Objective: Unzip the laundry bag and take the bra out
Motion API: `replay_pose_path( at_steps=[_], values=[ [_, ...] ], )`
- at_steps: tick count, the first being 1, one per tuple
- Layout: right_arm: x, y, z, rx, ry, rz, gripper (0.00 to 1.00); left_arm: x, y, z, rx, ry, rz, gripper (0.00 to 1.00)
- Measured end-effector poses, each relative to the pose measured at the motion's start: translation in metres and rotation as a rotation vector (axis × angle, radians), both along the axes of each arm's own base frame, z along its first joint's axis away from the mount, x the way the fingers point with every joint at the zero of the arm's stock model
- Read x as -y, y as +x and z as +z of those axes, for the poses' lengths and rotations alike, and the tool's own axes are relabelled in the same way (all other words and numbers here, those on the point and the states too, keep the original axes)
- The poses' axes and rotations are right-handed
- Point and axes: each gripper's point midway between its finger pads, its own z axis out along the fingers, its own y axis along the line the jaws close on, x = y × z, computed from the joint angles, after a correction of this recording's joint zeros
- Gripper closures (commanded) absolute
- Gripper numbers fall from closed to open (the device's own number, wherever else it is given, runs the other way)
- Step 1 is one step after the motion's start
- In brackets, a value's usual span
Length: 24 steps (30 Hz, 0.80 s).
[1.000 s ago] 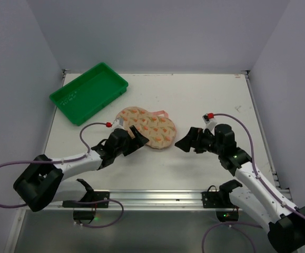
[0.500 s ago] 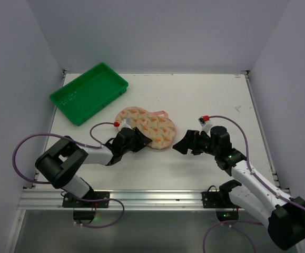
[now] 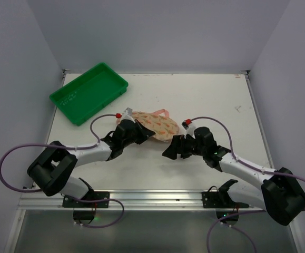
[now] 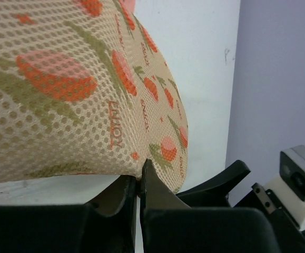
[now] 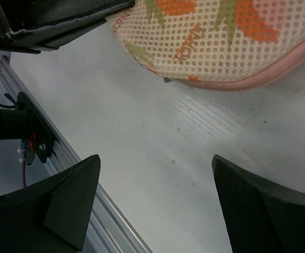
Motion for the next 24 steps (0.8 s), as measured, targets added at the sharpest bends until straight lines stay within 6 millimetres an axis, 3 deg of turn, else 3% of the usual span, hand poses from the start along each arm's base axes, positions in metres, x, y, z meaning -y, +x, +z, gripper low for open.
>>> replay_pose_path(
  at_steps=[6,24],
  values=[
    [-0.007,0.011,0.003,0.057,0.007,-0.015,0.22,0.002,0.001,0.020,-0.038,-0.013,0.018,1.00],
    [-0.024,0.034,0.017,0.096,0.026,-0.011,0.30,-0.007,-0.009,0.007,-0.132,0.019,0.022,1.00]
  ],
)
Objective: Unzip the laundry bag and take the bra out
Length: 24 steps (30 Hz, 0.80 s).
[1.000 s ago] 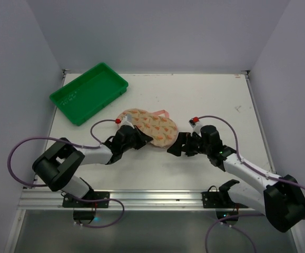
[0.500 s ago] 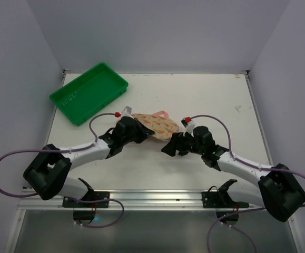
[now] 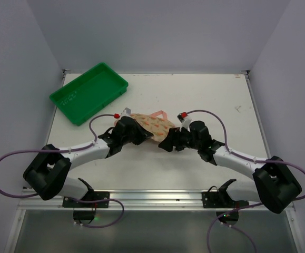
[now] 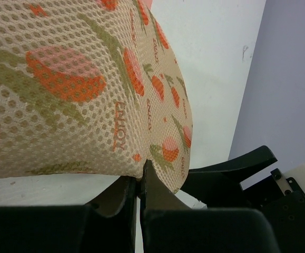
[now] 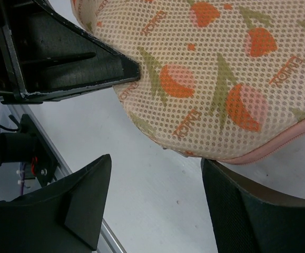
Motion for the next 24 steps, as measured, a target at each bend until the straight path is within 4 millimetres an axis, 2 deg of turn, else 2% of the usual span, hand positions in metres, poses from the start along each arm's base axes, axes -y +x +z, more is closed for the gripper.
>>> replay_pose_path(
  at_steps=[9,18,24],
  values=[
    [-0.0025,0.0029,0.0034,0.013,0.000,0.010,0.42,0.0001,0.0004,0.0010,-0.002,-0.002,-0.001,1.00],
    [-0.0042,0.0062,0.0032,0.023,-0.009,0.017,0.46,0.0002,0.0005,0.0013,-0.003,-0.003,-0.002,1.00],
    [-0.0036,0.0065,0.0024,0.034,-0.018,0.024,0.62,0.0001,0.0004,0.0013,-0.004,-0.003,-0.002,1.00]
  ],
)
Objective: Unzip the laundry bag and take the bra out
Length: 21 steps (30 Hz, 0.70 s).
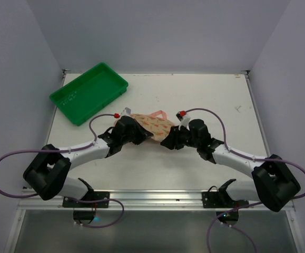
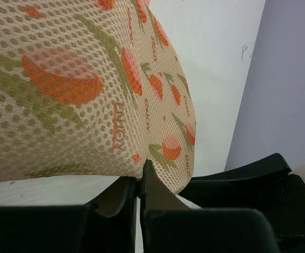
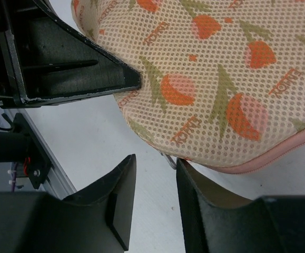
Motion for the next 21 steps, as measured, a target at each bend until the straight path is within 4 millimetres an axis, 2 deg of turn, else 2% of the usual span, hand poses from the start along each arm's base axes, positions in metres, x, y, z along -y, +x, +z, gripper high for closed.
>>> replay_pose_path(
  at_steps=[5,11,12,21],
  values=[
    [0.0009,0.0005,-0.0010,0.009,-0.010,0.003,0.81,-0.0014,-0.0008,-0.0021,-0.008,0.007,0.001,1.00],
    [0.0021,0.0010,-0.0022,0.017,-0.020,0.004,0.95,-0.0029,0.0002,-0.0025,-0.009,0.009,0.005,1.00],
    [0.0022,0.0012,-0.0023,0.018,-0.021,0.004,1.00,-0.0029,0.0002,-0.0025,-0.009,0.008,0.005,1.00],
    [0.0073,0.0032,0.0001,0.033,-0.038,-0.022,1.00,-0.0074,0.0033,-0.0004,-0.005,0.007,0.006,1.00]
  ],
)
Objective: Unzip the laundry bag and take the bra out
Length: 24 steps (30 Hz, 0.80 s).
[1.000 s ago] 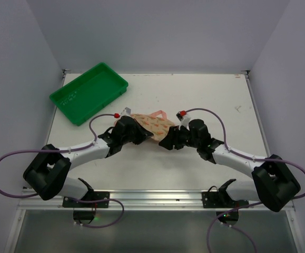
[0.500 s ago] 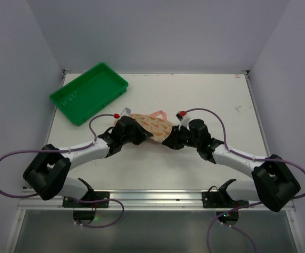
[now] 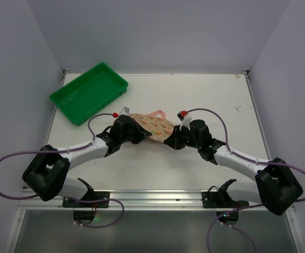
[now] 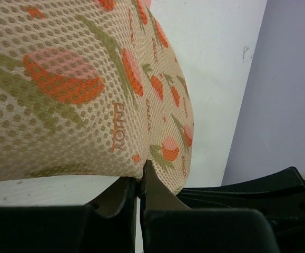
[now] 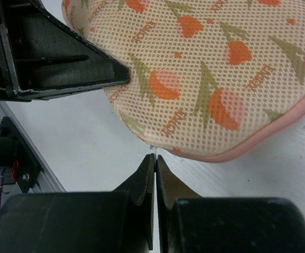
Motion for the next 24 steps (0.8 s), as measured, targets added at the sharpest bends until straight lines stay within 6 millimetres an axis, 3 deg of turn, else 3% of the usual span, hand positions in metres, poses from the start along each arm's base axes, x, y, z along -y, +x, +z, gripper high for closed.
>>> replay_pose_path(
  at_steps=[12,16,18,19,20,22,23,24],
  values=[
    [0.033,-0.009,0.000,-0.002,-0.066,-0.128,1.00,-0.019,0.001,-0.009,0.031,0.074,-0.133,1.00],
    [0.038,-0.014,-0.008,-0.025,-0.088,-0.136,1.00,-0.003,0.015,-0.023,0.045,0.117,-0.292,1.00],
    [0.039,-0.016,-0.012,-0.038,-0.091,-0.137,1.00,0.007,0.025,-0.031,0.053,0.131,-0.352,0.93],
    [0.039,-0.017,-0.014,-0.046,-0.090,-0.136,1.00,0.011,0.030,-0.033,0.055,0.133,-0.372,0.65],
    [0.038,-0.016,-0.016,-0.056,-0.088,-0.136,1.00,0.016,0.036,-0.035,0.063,0.137,-0.394,0.65],
    [0.035,-0.016,-0.021,-0.080,-0.086,-0.134,1.00,0.018,0.041,-0.033,0.078,0.146,-0.400,0.43],
    [0.032,-0.016,-0.024,-0.098,-0.087,-0.133,1.00,0.018,0.045,-0.031,0.087,0.148,-0.393,0.24],
    [0.030,-0.015,-0.028,-0.115,-0.089,-0.128,1.00,0.016,0.050,-0.027,0.100,0.151,-0.380,0.19]
  ],
)
